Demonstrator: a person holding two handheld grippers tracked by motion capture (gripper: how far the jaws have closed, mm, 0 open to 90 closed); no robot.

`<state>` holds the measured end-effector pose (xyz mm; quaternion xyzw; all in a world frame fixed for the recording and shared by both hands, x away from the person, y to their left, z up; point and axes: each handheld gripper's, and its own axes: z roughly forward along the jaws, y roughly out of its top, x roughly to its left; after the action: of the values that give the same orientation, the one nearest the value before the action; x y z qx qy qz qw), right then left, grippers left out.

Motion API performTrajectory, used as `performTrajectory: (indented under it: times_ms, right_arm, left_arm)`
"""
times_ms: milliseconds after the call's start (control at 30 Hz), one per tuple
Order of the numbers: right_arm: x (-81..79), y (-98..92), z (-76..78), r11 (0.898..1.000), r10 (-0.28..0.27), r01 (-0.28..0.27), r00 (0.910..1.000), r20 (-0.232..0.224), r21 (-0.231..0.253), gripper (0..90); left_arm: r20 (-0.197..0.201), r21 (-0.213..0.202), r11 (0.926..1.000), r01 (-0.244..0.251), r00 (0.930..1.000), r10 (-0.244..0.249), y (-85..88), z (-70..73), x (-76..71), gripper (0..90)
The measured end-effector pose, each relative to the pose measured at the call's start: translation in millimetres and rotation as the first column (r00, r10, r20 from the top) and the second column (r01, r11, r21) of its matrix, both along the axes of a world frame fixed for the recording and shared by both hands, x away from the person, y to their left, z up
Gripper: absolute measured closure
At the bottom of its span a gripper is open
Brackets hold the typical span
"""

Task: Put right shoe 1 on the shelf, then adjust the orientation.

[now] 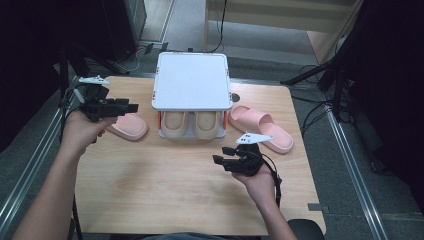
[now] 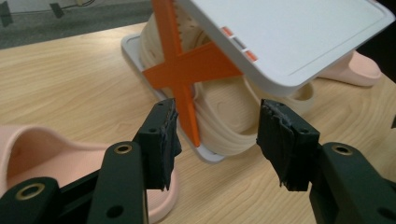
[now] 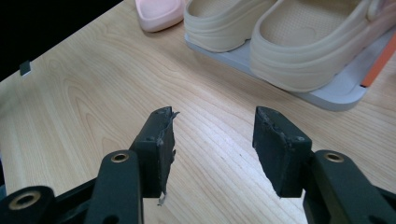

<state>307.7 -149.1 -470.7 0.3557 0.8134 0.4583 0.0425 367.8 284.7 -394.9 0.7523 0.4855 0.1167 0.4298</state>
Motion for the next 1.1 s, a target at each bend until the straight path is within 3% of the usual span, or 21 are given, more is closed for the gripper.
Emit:
performTrajectory:
  times_ms: [67,100,167,400,567,667,800,867,933,1100]
  right_arm:
    - [1.6,1.3,0.1,1.000,0.005,-0.005,1.0000,0.001,-0.001,48.9]
    - [2.3,1.7,0.2,1.000,0.006,-0.006,1.0000,0.002,-0.001,48.9]
    - [3.8,2.2,0.3,1.000,0.011,-0.011,0.9999,0.002,0.000,48.9]
    - [5.9,2.4,0.8,1.000,0.012,-0.012,0.9999,0.001,-0.005,48.9]
    - [6.8,2.1,0.9,1.000,0.013,-0.012,0.9999,0.002,-0.009,48.9]
    - [7.3,3.0,0.0,1.000,0.014,-0.014,0.9999,-0.007,-0.010,48.7]
    - [7.2,4.2,-0.9,1.000,0.019,-0.019,0.9998,-0.007,-0.016,48.6]
    - [7.3,5.2,-1.5,1.000,0.022,-0.022,0.9997,-0.006,-0.023,48.6]
    - [6.9,6.3,-1.8,0.999,0.023,-0.023,0.9997,-0.010,-0.028,48.5]
    - [6.1,8.8,-2.7,0.999,0.026,-0.026,0.9996,-0.008,-0.040,47.9]
  left_arm:
    - [-0.008,-0.012,0.9998,-0.019,0.9998,0.019,3.6,-5.8,0.6,46.4]
    - [-0.044,-0.025,0.9989,-0.039,0.9983,0.038,6.8,-11.3,2.6,46.6]
    - [-0.062,-0.017,0.9988,-0.047,0.9971,0.046,9.0,-16.1,4.0,47.3]
    - [-0.053,0.014,0.9967,-0.080,0.9953,0.081,15.4,-33.1,8.7,47.8]
    - [-0.035,0.069,0.9924,-0.102,0.9939,0.105,24.5,-55.5,13.5,48.9]
    - [-0.053,0.058,0.9916,-0.116,0.9915,0.119,29.7,-62.0,15.9,50.6]
    - [-0.083,0.052,0.9864,-0.156,0.9836,0.160,41.1,-75.6,19.6,59.2]
    - [-0.085,0.042,0.9860,-0.161,0.9827,0.164,43.8,-78.2,20.3,65.4]
    - [-0.083,0.018,0.9812,-0.192,0.9777,0.193,51.1,-84.7,22.7,70.1]
    - [-0.108,0.035,0.9767,-0.212,0.9708,0.214,55.7,-94.2,28.1,81.6]
